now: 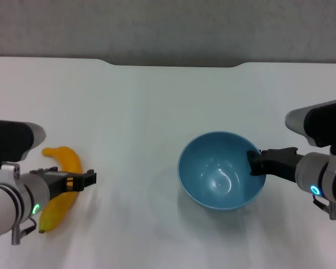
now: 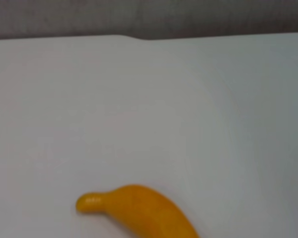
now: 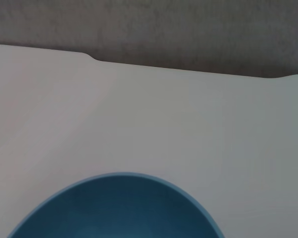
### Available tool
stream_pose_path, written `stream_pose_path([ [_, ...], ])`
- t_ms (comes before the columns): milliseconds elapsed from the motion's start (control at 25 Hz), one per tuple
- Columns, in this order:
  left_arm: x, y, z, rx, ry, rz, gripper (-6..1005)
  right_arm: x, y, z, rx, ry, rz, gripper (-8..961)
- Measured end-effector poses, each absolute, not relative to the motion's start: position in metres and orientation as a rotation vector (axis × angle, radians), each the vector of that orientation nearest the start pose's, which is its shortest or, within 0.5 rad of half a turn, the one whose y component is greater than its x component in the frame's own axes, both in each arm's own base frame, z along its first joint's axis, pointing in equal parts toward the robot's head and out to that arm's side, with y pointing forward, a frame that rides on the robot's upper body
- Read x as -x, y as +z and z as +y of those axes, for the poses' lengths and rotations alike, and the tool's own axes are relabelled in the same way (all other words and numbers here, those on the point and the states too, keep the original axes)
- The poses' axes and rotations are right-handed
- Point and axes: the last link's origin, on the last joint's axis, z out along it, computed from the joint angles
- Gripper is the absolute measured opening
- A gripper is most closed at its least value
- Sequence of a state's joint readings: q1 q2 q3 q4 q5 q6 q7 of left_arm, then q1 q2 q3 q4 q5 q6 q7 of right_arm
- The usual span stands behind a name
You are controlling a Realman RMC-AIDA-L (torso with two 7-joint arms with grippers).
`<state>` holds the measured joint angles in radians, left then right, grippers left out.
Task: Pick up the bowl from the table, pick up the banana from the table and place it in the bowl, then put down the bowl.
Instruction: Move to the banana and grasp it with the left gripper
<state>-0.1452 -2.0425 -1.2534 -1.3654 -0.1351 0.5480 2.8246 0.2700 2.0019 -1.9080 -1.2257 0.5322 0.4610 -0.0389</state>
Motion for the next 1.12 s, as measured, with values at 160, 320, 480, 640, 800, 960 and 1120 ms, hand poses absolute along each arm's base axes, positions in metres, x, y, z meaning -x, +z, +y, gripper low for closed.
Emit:
stream_pose_path([
  [160,0.268,-0.041,0.335,1.872,-0.055,-1.132,881,-0.244,-0.054,0.351,2.089,0.124,1.031,43],
  [320,0.275,-0.044,0.335,1.866,-0.044,-1.139,881,-0.242,-0.055,0.351,2.092,0.128,1.028,42],
  [480,0.284,-0.046,0.336,1.854,-0.030,-1.154,881,-0.242,-0.054,0.351,2.093,0.127,1.026,42],
  [640,0.288,-0.046,0.337,1.848,-0.026,-1.157,881,-0.242,-0.055,0.350,2.096,0.125,1.024,43],
  [800,0.290,-0.046,0.337,1.845,-0.028,-1.158,879,-0.242,-0.055,0.350,2.098,0.125,1.022,43],
  [960,0.290,-0.046,0.337,1.838,-0.034,-1.169,878,-0.241,-0.055,0.350,2.099,0.127,1.020,43],
  [1120,0.291,-0.045,0.337,1.832,-0.035,-1.169,876,-0.239,-0.055,0.351,2.101,0.135,1.014,44],
])
